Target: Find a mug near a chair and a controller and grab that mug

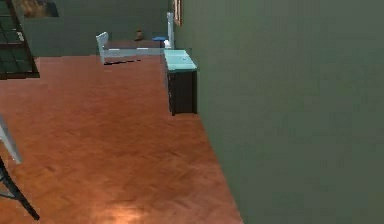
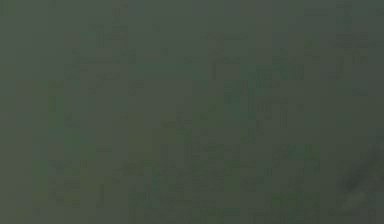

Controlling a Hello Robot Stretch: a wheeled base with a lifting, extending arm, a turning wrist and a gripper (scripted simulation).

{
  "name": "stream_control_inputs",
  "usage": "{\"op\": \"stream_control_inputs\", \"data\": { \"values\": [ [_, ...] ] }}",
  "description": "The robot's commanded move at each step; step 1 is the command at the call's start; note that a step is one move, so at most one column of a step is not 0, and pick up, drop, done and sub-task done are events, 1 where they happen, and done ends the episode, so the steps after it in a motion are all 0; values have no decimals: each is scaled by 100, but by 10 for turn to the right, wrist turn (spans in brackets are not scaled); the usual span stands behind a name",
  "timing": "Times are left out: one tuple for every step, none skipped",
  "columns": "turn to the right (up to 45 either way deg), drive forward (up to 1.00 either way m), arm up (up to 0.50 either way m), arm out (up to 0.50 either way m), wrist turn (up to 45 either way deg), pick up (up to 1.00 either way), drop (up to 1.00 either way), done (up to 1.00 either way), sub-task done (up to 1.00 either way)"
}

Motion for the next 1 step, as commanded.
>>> {"op": "stream_control_inputs", "data": {
  "values": [
    [-450,0,0,0,0,0,0,0,0]
  ]
}}
